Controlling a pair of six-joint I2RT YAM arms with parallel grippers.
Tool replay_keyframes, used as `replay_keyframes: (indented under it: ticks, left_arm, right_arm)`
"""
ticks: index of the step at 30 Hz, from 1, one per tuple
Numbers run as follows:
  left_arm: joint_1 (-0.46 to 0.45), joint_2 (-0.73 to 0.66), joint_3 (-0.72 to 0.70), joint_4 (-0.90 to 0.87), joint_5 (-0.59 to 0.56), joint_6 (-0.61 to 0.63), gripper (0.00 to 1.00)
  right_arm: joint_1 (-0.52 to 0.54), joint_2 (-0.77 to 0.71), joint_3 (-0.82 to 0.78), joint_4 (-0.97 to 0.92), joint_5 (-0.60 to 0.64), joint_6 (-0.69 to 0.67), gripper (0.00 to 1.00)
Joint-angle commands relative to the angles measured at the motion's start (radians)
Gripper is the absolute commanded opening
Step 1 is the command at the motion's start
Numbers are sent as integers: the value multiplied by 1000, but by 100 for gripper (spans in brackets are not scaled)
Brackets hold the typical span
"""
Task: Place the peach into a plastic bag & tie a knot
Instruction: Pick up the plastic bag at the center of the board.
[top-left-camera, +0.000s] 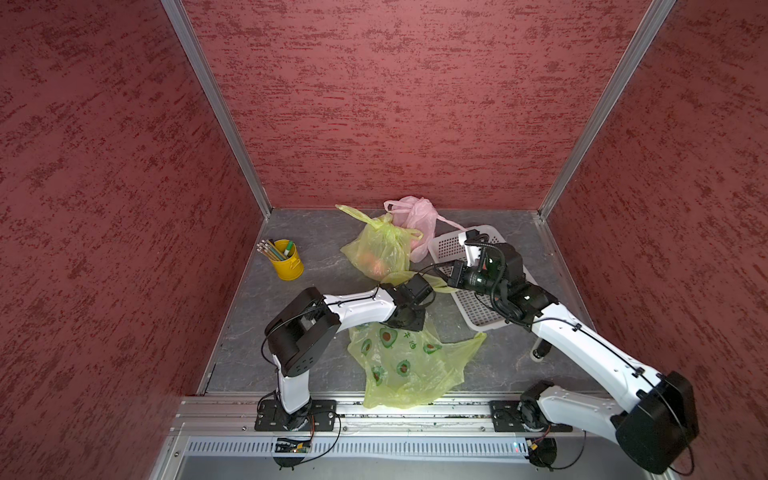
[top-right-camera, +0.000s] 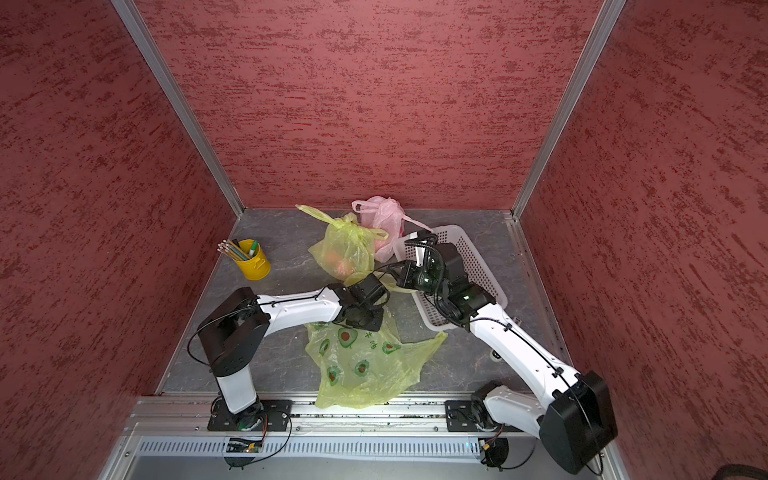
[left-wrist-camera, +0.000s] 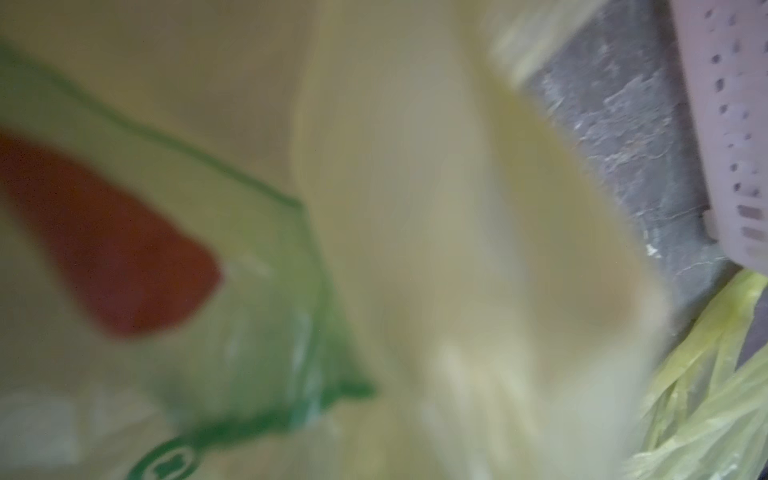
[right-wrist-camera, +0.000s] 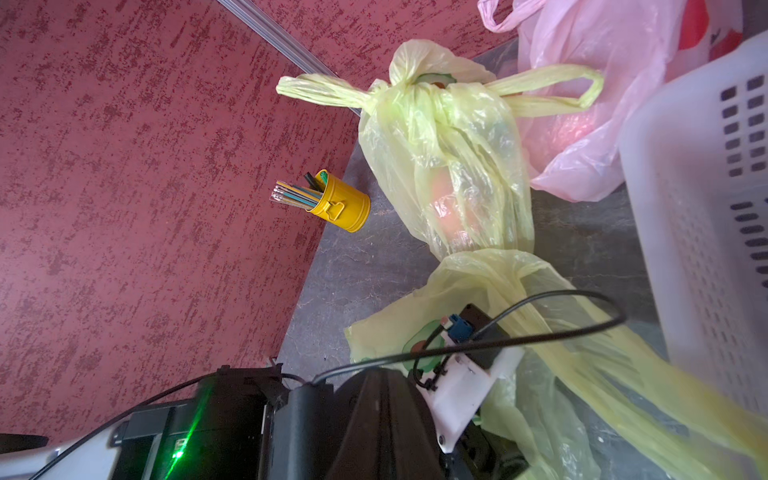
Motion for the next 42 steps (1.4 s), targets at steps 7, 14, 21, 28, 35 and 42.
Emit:
replay_keyframes:
  ticks: [7,14,21,28,35,42]
  left_arm:
    - [85,-477,-120,16,53,182,0]
    - [380,-805,-282,171,437,211,0]
    - [445,-776,-251,203,638,214,0]
    - [446,-729,-225,252,739,199,0]
    - [445,-717,-225,268,753,189,0]
    - [458,-735,-242,245,707,182,5]
  right_arm:
    - [-15,-43,5,-19,-2,-39,27]
    - [-17,-49,-13,100,-222,-68,60]
    - [23,-8,-35,266,-465,-41,71]
    - [45,83,18,212,-437,-88,70]
    - [85,165,55,220,-416,-75,40]
    - [87,135,61,163,-204,-62,0]
